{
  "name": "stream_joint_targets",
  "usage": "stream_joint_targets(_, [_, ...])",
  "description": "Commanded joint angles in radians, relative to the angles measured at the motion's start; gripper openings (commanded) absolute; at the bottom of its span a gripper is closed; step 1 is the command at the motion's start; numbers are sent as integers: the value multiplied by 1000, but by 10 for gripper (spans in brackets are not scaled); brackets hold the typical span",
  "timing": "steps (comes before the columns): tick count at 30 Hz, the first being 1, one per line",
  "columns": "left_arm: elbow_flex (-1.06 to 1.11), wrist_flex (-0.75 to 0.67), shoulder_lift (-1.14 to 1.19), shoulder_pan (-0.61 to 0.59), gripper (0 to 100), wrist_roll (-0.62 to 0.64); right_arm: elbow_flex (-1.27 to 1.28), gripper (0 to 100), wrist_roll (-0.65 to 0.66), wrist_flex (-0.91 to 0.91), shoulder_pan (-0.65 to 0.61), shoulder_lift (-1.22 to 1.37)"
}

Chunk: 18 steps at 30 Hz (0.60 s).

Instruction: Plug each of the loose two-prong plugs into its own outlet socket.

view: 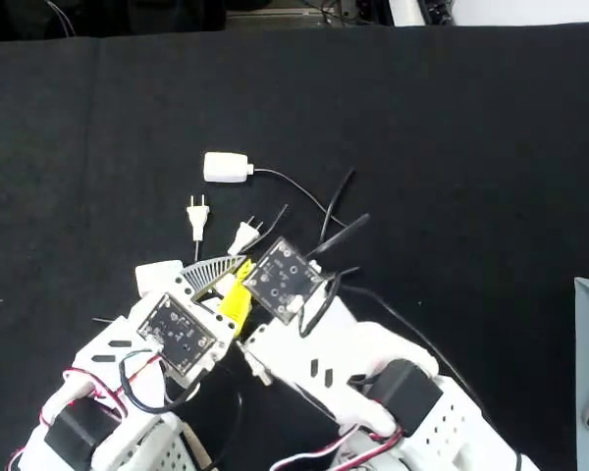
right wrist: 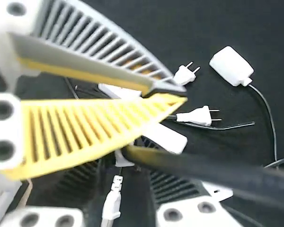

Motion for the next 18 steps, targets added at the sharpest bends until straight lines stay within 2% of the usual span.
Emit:
stream_joint_targets(1, [-139,35,-3,-217,30,15,-24,11,0,-5,81,5])
stream_joint_targets(4, [-206,112,0,-421,34,97,-18,12,0,-8,163,7])
stream_joint_targets(7, [-219,155,3,-550,60,63,-12,12,0,-11,227,7])
stream_joint_targets(10, [-209,193,60,-608,105,18,12,13,-18,-12,250,7])
stream_joint_targets(14, [-232,218,256,-659,112,-54,54,14,-78,-35,250,7])
stream_joint_targets(18, [-320,218,537,-728,115,-212,114,14,-107,-107,252,7])
